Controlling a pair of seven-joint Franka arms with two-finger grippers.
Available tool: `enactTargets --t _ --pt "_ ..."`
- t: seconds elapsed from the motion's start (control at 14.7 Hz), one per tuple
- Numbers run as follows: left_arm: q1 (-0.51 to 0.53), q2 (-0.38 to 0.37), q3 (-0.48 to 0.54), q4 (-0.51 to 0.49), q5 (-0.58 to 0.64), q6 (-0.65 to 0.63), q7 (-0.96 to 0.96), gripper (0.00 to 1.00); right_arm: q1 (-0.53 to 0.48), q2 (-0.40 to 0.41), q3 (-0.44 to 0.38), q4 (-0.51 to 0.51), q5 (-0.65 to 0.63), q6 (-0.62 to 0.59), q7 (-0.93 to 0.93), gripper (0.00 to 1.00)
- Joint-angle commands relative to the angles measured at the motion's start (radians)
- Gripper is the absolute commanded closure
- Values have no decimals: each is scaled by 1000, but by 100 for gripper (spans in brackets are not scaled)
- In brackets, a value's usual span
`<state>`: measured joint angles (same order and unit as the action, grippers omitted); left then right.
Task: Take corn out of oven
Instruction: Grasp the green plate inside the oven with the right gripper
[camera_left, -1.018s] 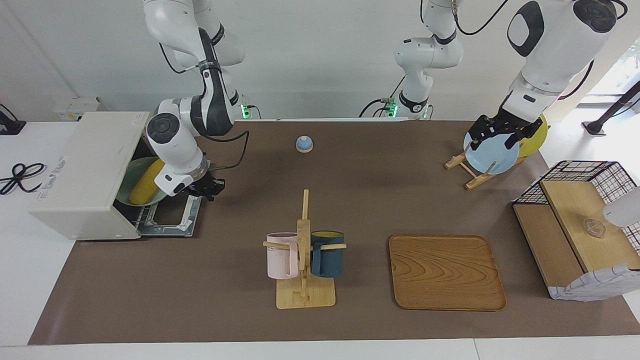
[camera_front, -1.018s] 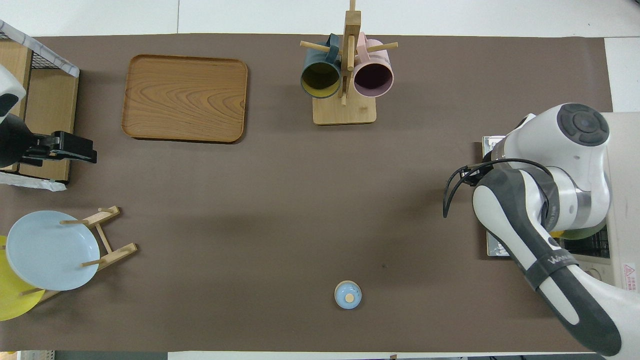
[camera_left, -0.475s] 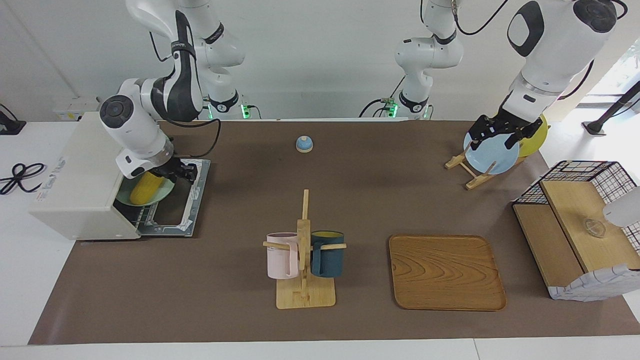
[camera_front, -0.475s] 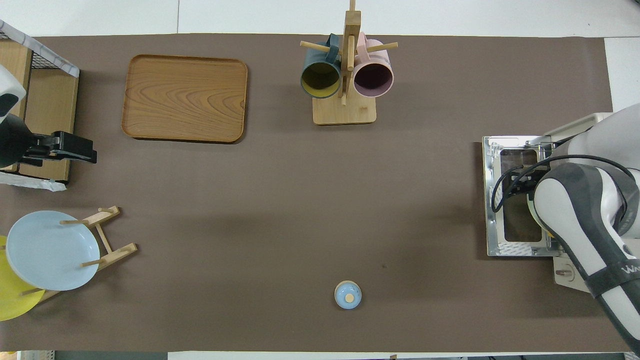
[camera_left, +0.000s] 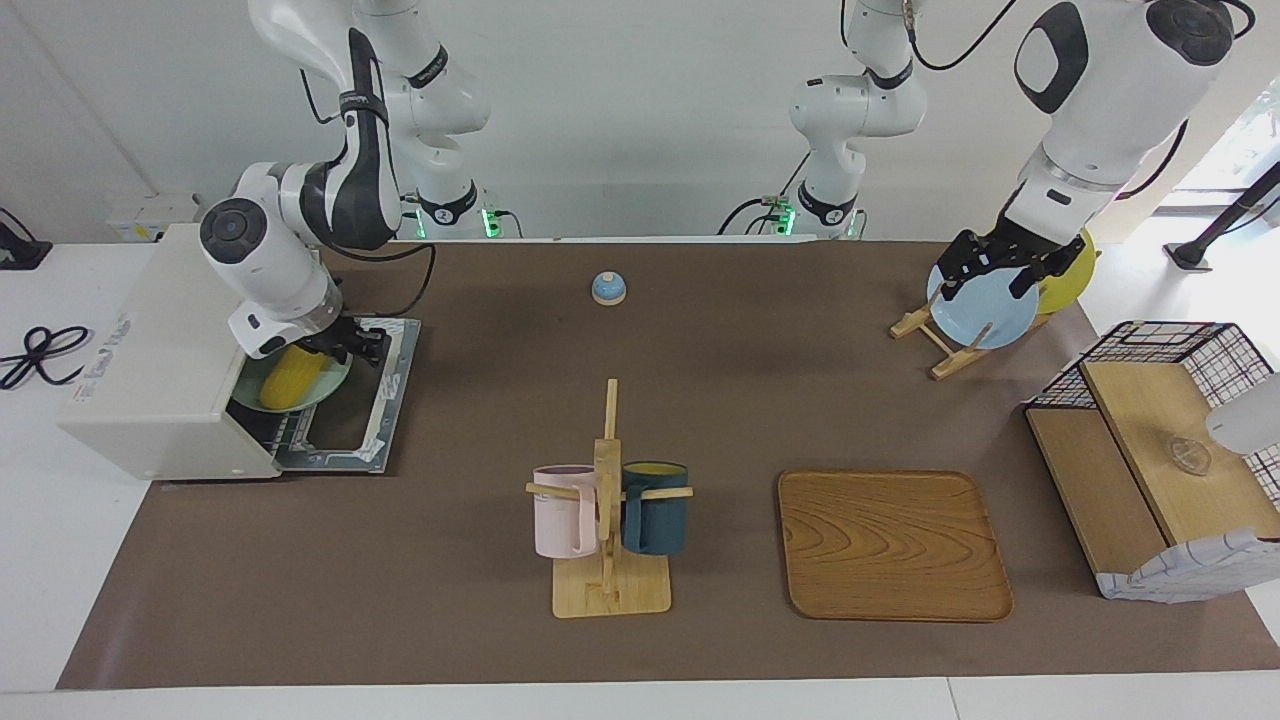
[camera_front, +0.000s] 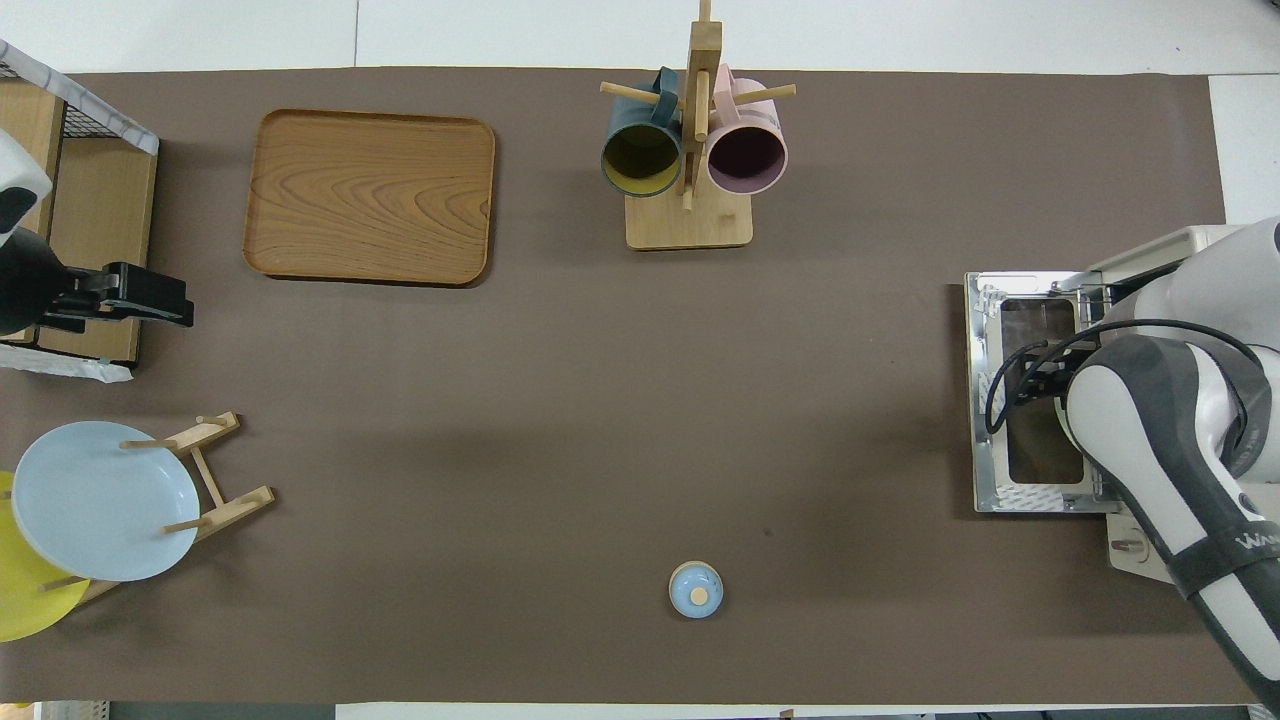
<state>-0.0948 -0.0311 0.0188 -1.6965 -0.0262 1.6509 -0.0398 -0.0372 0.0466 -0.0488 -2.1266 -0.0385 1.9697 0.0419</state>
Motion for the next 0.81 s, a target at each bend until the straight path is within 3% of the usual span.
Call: enactTargets --t 0.0,0.27,0.54,0.61,0.75 --pt "12 -15 -10 -11 17 9 5 0 -15 -33 7 -41 -23 35 -28 54" --pt "12 -15 -10 -11 15 9 5 0 -15 -45 7 -78 -44 78 -28 61" --pt "12 -15 -10 -11 17 9 5 0 -12 -47 7 -81 -116 75 -30 85" --pt "12 -15 -11 -11 17 6 1 0 -10 -48 9 -81 -118 67 -31 100" --pt "10 -15 -11 -11 17 4 1 0 0 -47 15 -72 -118 60 -43 100"
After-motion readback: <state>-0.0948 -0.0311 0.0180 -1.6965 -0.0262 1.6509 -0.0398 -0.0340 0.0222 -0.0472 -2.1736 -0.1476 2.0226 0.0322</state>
